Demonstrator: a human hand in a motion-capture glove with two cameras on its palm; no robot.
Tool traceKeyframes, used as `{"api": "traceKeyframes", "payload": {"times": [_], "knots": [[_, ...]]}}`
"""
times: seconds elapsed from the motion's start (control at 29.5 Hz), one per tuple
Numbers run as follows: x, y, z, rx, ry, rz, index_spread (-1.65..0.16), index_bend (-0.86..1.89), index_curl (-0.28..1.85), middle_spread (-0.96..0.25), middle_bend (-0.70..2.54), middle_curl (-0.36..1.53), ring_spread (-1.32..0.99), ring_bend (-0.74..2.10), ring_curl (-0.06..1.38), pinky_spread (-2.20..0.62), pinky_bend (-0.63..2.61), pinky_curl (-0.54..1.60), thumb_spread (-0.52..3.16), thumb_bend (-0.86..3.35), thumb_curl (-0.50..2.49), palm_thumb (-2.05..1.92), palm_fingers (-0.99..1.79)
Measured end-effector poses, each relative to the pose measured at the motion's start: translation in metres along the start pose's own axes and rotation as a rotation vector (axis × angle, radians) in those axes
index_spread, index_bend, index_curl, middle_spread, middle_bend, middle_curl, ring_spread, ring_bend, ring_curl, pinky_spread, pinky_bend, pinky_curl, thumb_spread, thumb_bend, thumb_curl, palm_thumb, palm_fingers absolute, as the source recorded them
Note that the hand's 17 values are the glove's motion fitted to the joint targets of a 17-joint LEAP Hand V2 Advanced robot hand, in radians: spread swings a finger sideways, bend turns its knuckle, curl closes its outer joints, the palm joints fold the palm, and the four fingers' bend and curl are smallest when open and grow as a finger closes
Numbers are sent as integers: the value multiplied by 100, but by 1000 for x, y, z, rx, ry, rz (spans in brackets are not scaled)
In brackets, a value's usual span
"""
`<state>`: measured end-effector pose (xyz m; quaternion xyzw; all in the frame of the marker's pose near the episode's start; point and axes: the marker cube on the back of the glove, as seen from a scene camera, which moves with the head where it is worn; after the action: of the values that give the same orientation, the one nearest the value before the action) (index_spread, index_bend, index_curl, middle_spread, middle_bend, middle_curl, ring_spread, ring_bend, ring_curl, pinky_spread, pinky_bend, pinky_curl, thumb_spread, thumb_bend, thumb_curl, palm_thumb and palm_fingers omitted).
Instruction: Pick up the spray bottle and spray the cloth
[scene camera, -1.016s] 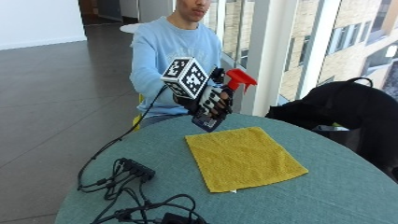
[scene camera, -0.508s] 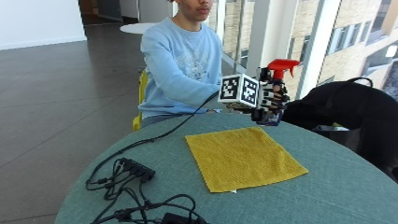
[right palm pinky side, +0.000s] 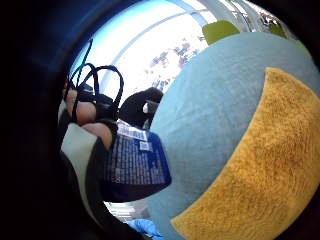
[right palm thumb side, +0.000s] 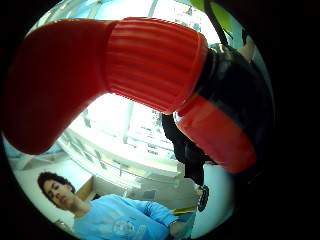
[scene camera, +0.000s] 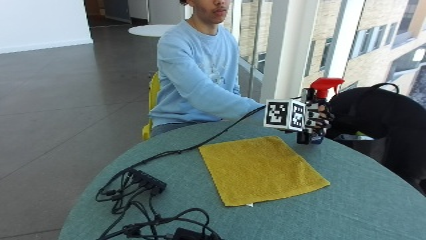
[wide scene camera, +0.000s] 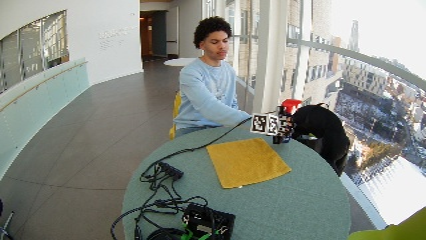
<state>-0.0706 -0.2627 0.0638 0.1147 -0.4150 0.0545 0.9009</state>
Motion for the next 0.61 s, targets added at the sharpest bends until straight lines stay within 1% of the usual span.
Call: {"api": "traceKeyframes", "payload": {"times": [0.61], "knots": [[8, 6, 9, -32, -7, 1, -27, 13, 35, -16, 17, 40, -12, 51, 37, -6, 44, 37, 73, -3, 62, 99, 110]]}}
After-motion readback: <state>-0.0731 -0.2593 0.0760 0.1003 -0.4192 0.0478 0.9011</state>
